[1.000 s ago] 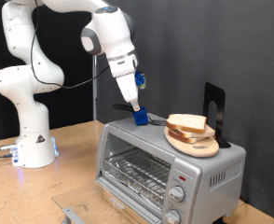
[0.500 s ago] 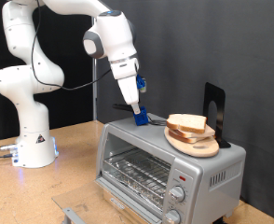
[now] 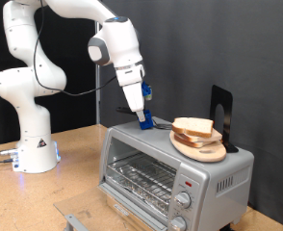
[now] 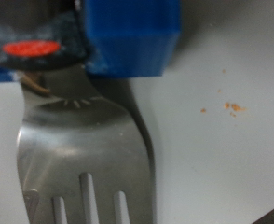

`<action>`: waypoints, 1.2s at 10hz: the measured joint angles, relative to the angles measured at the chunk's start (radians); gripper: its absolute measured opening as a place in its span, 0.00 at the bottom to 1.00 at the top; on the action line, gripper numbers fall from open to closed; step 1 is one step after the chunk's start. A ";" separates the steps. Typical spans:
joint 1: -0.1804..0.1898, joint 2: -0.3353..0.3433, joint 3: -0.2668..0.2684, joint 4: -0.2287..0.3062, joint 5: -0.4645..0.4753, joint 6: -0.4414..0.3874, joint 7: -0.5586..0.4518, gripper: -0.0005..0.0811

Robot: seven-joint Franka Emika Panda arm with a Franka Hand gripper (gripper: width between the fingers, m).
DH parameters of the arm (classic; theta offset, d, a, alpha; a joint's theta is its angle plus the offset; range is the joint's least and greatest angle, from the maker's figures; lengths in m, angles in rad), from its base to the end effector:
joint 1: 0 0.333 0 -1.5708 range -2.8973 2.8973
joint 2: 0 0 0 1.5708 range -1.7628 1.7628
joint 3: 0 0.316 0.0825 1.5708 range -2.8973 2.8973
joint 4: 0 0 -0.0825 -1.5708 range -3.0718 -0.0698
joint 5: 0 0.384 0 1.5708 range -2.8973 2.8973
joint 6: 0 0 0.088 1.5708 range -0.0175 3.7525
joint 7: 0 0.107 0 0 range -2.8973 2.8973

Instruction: Make a piece of toast with the oven

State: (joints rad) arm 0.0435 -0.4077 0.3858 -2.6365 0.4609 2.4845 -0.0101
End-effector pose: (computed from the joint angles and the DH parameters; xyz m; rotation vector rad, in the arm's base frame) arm 0.3826 0.1696 0.3929 -2.9045 -0.1390 -0.3056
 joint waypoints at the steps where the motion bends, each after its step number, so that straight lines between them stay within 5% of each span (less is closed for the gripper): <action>1: -0.001 0.007 0.007 -0.001 0.000 0.012 0.001 0.99; 12: -0.009 0.045 0.034 -0.002 0.000 0.076 0.004 0.96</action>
State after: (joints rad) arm 0.0342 -0.3624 0.4195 -2.6385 0.4610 2.5602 -0.0064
